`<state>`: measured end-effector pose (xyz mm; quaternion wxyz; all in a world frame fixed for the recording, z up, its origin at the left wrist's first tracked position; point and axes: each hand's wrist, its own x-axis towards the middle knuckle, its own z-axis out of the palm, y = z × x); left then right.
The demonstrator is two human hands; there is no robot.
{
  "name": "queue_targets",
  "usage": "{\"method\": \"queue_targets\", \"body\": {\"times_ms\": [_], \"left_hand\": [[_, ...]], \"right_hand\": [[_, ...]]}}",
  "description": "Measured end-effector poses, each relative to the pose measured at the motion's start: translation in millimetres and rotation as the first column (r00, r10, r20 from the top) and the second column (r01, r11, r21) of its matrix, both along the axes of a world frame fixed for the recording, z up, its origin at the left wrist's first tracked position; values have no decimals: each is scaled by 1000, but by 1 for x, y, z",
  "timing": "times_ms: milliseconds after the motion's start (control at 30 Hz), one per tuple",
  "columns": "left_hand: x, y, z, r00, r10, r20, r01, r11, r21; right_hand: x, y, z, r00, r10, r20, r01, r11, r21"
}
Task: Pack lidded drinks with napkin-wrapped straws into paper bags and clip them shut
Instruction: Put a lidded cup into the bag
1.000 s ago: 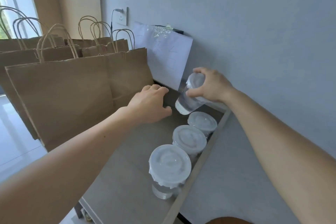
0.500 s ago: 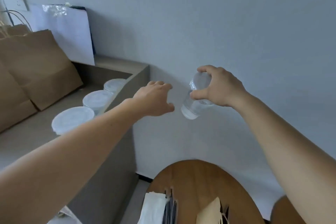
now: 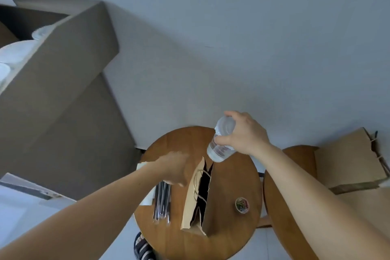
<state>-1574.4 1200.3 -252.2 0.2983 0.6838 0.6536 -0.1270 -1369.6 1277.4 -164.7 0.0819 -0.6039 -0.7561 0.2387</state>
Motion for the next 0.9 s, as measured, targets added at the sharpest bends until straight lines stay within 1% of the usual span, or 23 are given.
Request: {"method": "queue_targets", "body": {"times_ms": [100,167,233,300,367,400,467,533,633,700,767,833,900], "left_hand": [[3,-16,-39,992,35,125,-7,975,-224],[10,-22,-58,978,107,179,-49,953,-300],[19,-26,-71,969,172,179,-114,949,-294],[27,-28,-81,960,216,177,-172,957,-235],[31,-30,-87,940,268,212,-229,954,-194],[33,-31,-89,919,311,243,-260,940,-219],[34,-35,-95,851,431,300,-324,881,-345],[31,-38,-107,773,563,292,-419,799,-431],[23,-39,-126,662,698,273,-583,708,-399],[19,-36,-132,628,729,274,-622,681,-386],[18,-34,-131,629,729,270,-618,679,-395],[21,-32,-123,676,683,278,-564,721,-403],[27,-33,-111,725,624,291,-501,768,-398]], "right_hand": [[-1,-1,-19,999,3,-32,-4,1000,-6],[-6,0,-28,999,14,-44,-14,1000,3],[-14,1,-35,999,24,-45,-24,1000,10],[-22,0,-43,998,41,-40,-41,999,17],[-26,-4,-52,998,51,-33,-50,998,26],[-26,-7,-56,998,49,-30,-49,999,23],[-22,-13,-65,999,49,-19,-49,999,0],[-14,-19,-70,998,58,1,-58,998,-14],[2,-19,-70,994,100,39,-100,995,-13],[13,-19,-68,982,171,81,-171,985,-8],[19,-22,-66,956,260,135,-262,965,-2],[20,-27,-65,910,361,204,-374,927,24],[13,-35,-66,829,475,294,-507,861,39]]}}
